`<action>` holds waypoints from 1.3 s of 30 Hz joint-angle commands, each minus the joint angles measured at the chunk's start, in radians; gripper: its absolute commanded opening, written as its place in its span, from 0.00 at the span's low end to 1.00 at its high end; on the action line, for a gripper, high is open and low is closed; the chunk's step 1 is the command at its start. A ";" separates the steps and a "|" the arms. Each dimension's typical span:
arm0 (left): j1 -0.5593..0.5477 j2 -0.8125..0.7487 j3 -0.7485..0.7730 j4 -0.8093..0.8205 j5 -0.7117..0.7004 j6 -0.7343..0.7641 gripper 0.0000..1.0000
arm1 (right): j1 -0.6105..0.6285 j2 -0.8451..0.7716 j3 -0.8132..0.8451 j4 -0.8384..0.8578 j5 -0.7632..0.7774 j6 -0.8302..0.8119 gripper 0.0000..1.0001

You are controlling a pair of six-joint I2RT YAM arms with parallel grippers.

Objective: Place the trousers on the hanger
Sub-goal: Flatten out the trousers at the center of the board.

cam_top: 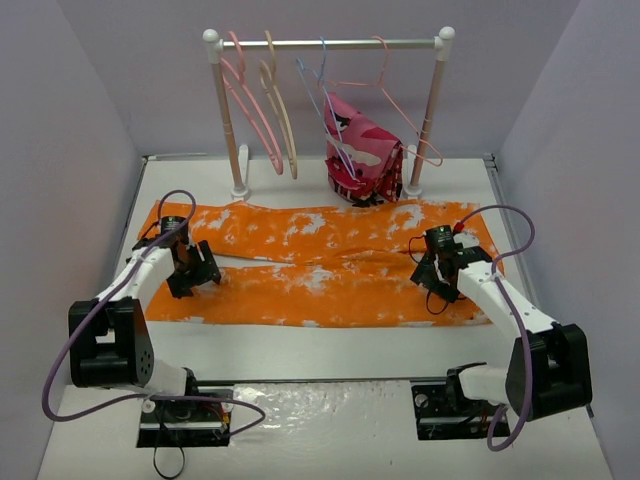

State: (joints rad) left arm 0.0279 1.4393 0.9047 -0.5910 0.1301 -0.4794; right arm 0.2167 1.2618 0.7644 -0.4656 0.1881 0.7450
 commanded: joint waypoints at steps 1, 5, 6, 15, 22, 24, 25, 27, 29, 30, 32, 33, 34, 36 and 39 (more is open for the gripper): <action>-0.094 -0.004 0.004 0.081 0.017 -0.099 0.67 | -0.034 0.082 0.070 0.146 0.048 -0.056 0.56; -0.094 0.042 -0.042 0.097 0.017 -0.110 0.66 | -0.102 0.147 0.019 0.263 0.032 -0.049 0.56; -0.094 0.048 -0.061 0.104 0.021 -0.111 0.65 | -0.139 0.166 -0.002 0.284 0.020 -0.046 0.56; -0.086 0.043 -0.147 0.107 0.055 -0.138 0.64 | -0.474 0.176 -0.145 0.267 -0.082 -0.002 0.58; -0.062 -0.021 -0.225 0.087 0.060 -0.147 0.64 | -0.684 0.122 -0.164 0.180 -0.082 0.002 0.59; -0.049 -0.034 -0.239 0.079 0.062 -0.145 0.64 | -0.736 0.107 -0.163 0.173 -0.089 -0.008 0.59; -0.048 -0.043 -0.243 0.072 0.064 -0.144 0.64 | -0.741 0.101 -0.158 0.173 -0.090 -0.014 0.59; -0.048 -0.078 -0.242 0.059 0.078 -0.146 0.64 | -0.746 0.077 -0.127 0.154 -0.069 -0.038 0.59; -0.051 -0.108 -0.231 0.044 0.089 -0.146 0.64 | -0.737 0.040 -0.088 0.142 -0.049 -0.046 0.58; -0.055 -0.125 -0.221 0.032 0.095 -0.145 0.64 | -0.728 0.015 -0.074 0.138 -0.040 -0.046 0.58; -0.058 -0.169 -0.196 -0.004 0.102 -0.136 0.64 | -0.686 -0.029 -0.039 0.136 -0.033 -0.048 0.58; -0.059 -0.192 -0.184 -0.024 0.102 -0.131 0.64 | -0.657 -0.044 -0.020 0.136 -0.031 -0.050 0.58; -0.060 -0.216 -0.172 -0.044 0.103 -0.126 0.64 | -0.629 -0.058 -0.002 0.136 -0.030 -0.051 0.57; -0.062 -0.239 -0.123 -0.053 0.074 -0.116 0.64 | -0.526 -0.064 0.065 0.147 -0.017 -0.069 0.57; -0.056 -0.204 -0.035 -0.038 0.034 -0.082 0.64 | -0.443 -0.014 0.136 0.167 -0.014 -0.094 0.57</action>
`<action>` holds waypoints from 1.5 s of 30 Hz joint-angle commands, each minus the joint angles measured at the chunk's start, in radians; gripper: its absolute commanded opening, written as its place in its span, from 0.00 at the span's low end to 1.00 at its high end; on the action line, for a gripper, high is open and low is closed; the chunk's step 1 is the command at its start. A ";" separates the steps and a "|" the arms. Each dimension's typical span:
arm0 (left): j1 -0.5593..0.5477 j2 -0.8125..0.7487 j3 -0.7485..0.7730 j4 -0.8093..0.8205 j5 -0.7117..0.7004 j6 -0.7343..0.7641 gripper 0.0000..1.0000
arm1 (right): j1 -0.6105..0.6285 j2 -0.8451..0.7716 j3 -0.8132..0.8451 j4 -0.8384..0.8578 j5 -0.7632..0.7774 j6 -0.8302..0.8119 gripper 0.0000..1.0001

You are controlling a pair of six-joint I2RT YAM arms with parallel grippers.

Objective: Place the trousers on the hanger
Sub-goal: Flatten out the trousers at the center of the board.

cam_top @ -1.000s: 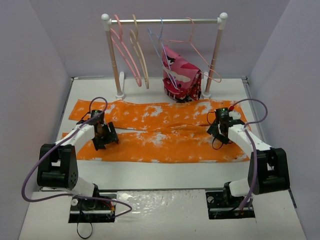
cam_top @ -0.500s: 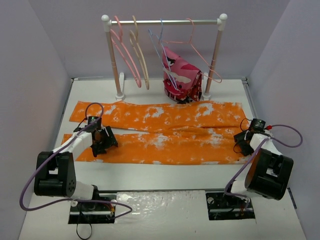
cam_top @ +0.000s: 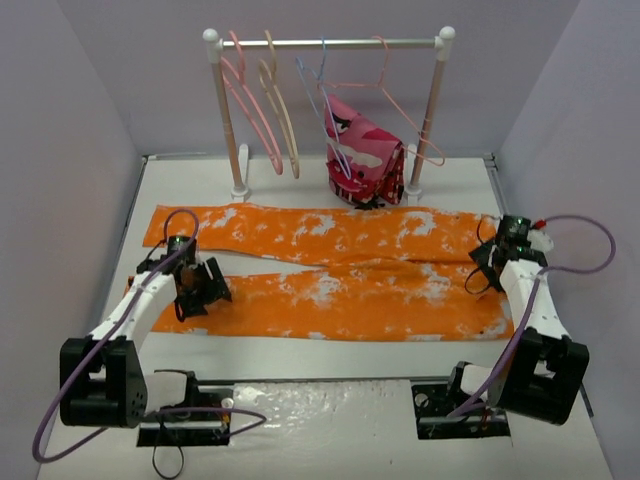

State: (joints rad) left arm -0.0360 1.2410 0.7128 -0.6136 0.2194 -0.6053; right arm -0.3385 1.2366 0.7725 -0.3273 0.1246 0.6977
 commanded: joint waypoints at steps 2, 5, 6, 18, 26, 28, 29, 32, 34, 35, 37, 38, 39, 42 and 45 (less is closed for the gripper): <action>0.018 0.065 0.234 0.025 -0.054 0.055 0.64 | 0.133 0.057 0.166 0.051 0.028 -0.067 0.57; 0.042 0.163 0.321 0.089 -0.059 0.063 0.64 | 0.139 0.124 0.194 0.097 -0.005 -0.096 0.56; 0.063 0.206 0.350 0.115 -0.059 0.069 0.64 | 0.139 0.149 0.205 0.114 -0.013 -0.110 0.55; 0.248 0.570 0.681 0.310 -0.039 0.062 0.59 | 0.119 0.388 0.363 0.250 -0.059 -0.185 0.42; 0.261 0.808 0.851 0.295 -0.101 0.109 0.55 | 0.102 0.563 0.412 0.302 -0.072 -0.196 0.43; 0.263 0.850 0.852 0.285 -0.106 0.101 0.52 | 0.094 0.602 0.413 0.307 -0.073 -0.196 0.43; 0.265 0.861 0.841 0.279 -0.108 0.092 0.51 | 0.088 0.616 0.412 0.307 -0.075 -0.198 0.43; 0.278 0.866 0.790 0.250 -0.130 0.071 0.48 | 0.067 0.636 0.396 0.307 -0.059 -0.203 0.43; 0.295 0.840 0.746 0.246 -0.145 0.055 0.47 | 0.041 0.632 0.384 0.307 -0.035 -0.208 0.43; 0.304 0.827 0.706 0.248 -0.149 0.048 0.47 | 0.029 0.630 0.375 0.308 -0.031 -0.212 0.44; 0.343 0.794 0.636 0.254 -0.147 0.028 0.46 | -0.013 0.629 0.368 0.309 -0.036 -0.227 0.44; 0.354 0.775 0.595 0.264 -0.143 0.022 0.46 | -0.022 0.629 0.370 0.308 -0.037 -0.234 0.44; 0.362 0.758 0.563 0.271 -0.140 0.016 0.46 | -0.027 0.628 0.375 0.307 -0.036 -0.241 0.44; 0.368 0.732 0.538 0.271 -0.132 0.006 0.45 | -0.012 0.617 0.408 0.308 -0.047 -0.272 0.44; 0.361 0.722 0.549 0.280 -0.085 0.029 0.46 | 0.011 0.594 0.437 0.309 -0.050 -0.307 0.47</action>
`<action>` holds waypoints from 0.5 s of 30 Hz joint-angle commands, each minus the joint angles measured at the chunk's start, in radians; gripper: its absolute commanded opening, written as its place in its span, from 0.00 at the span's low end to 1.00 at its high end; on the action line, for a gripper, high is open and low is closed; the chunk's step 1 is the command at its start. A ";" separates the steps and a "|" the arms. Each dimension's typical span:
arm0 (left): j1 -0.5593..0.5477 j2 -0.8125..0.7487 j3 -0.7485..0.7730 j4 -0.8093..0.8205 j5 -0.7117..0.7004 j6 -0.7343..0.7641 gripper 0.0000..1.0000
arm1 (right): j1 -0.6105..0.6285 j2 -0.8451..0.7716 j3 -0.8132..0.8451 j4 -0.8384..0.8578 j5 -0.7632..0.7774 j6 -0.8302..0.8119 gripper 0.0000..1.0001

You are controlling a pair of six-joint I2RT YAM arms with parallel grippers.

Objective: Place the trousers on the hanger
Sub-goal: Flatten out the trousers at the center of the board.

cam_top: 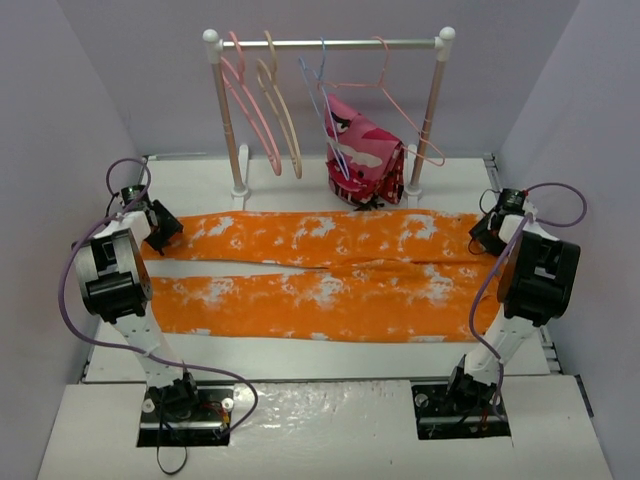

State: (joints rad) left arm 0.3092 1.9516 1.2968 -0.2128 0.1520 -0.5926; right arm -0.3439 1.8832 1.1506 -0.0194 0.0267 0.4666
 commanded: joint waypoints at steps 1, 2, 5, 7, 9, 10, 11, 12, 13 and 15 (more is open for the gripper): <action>0.013 0.011 -0.032 -0.113 -0.008 0.027 0.46 | 0.022 -0.055 0.069 0.001 0.048 -0.090 0.47; 0.013 0.017 -0.023 -0.116 -0.006 0.035 0.46 | 0.018 -0.056 0.074 -0.001 0.046 -0.100 0.49; 0.011 0.028 0.001 -0.141 0.005 0.058 0.46 | 0.012 -0.064 0.081 -0.006 0.041 -0.126 0.54; 0.003 0.010 0.007 -0.143 -0.010 0.087 0.46 | 0.013 -0.081 0.086 -0.015 0.056 -0.162 0.58; -0.015 -0.023 0.011 -0.134 -0.033 0.110 0.46 | 0.013 -0.094 0.091 -0.023 0.077 -0.176 0.59; -0.027 -0.033 0.015 -0.128 -0.044 0.124 0.46 | 0.013 -0.096 0.097 -0.028 0.083 -0.184 0.59; -0.041 -0.036 0.020 -0.123 -0.054 0.138 0.46 | 0.012 -0.095 0.104 -0.034 0.086 -0.193 0.60; -0.054 -0.030 0.026 -0.119 -0.059 0.148 0.46 | 0.012 -0.088 0.117 -0.042 0.094 -0.203 0.60; -0.067 -0.023 0.032 -0.116 -0.064 0.158 0.46 | 0.011 -0.081 0.129 -0.050 0.101 -0.213 0.60; -0.073 0.000 0.051 -0.118 -0.051 0.157 0.47 | 0.011 -0.052 0.159 -0.073 0.108 -0.238 0.60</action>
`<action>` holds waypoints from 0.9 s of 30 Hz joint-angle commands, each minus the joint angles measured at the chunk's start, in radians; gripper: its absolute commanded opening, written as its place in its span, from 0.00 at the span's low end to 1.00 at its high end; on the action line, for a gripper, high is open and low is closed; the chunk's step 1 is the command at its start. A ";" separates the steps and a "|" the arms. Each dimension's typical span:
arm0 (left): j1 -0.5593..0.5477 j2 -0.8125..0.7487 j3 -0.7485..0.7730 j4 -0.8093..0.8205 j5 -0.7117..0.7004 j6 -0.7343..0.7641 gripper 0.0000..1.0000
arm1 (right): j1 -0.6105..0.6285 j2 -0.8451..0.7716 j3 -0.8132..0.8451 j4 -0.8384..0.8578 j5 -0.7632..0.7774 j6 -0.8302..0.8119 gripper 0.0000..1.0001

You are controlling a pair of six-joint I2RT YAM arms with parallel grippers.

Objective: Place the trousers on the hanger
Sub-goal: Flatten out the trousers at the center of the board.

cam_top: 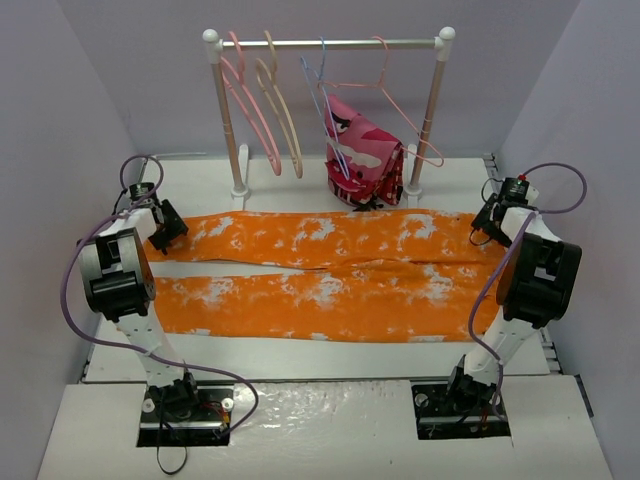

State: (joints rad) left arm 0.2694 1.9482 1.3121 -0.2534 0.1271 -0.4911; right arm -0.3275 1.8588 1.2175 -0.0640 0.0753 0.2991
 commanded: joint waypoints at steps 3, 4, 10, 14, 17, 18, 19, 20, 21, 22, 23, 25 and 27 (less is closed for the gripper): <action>-0.033 0.053 0.056 -0.090 -0.008 0.049 0.47 | -0.007 0.003 0.110 -0.038 0.058 -0.094 0.61; -0.033 0.064 0.061 -0.094 -0.008 0.049 0.47 | -0.009 0.015 0.115 -0.043 0.056 -0.098 0.61; -0.034 0.125 0.085 -0.131 -0.004 0.042 0.47 | -0.020 0.073 0.107 -0.067 0.007 -0.113 0.60; -0.033 0.136 0.083 -0.147 -0.010 0.035 0.47 | -0.021 0.098 0.089 -0.070 -0.007 -0.108 0.57; -0.022 0.140 0.083 -0.167 -0.016 0.017 0.46 | -0.021 0.138 0.089 -0.070 -0.015 -0.097 0.49; -0.018 0.136 0.075 -0.169 -0.015 0.010 0.46 | -0.021 0.147 0.091 -0.069 -0.014 -0.094 0.44; -0.015 0.131 0.067 -0.171 -0.015 0.003 0.46 | -0.021 0.156 0.092 -0.069 -0.011 -0.090 0.39; -0.011 0.123 0.060 -0.174 -0.017 -0.007 0.46 | -0.021 0.172 0.100 -0.069 -0.010 -0.090 0.30; -0.007 0.116 0.054 -0.176 -0.021 -0.011 0.46 | -0.021 0.187 0.107 -0.069 -0.006 -0.093 0.21; -0.005 0.110 0.048 -0.178 -0.025 -0.013 0.46 | -0.021 0.199 0.114 -0.069 -0.001 -0.096 0.12; -0.004 0.106 0.047 -0.181 -0.030 -0.013 0.46 | -0.021 0.211 0.123 -0.069 0.004 -0.100 0.04; 0.001 0.106 0.052 -0.184 -0.033 -0.010 0.46 | -0.021 0.228 0.144 -0.070 0.017 -0.104 0.00; 0.002 0.106 0.052 -0.182 -0.029 -0.006 0.46 | -0.024 0.237 0.176 -0.071 0.030 -0.101 0.00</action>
State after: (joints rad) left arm 0.2517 2.0145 1.4135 -0.3303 0.1102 -0.4841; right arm -0.3448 2.0261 1.3500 -0.1175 0.0661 0.2059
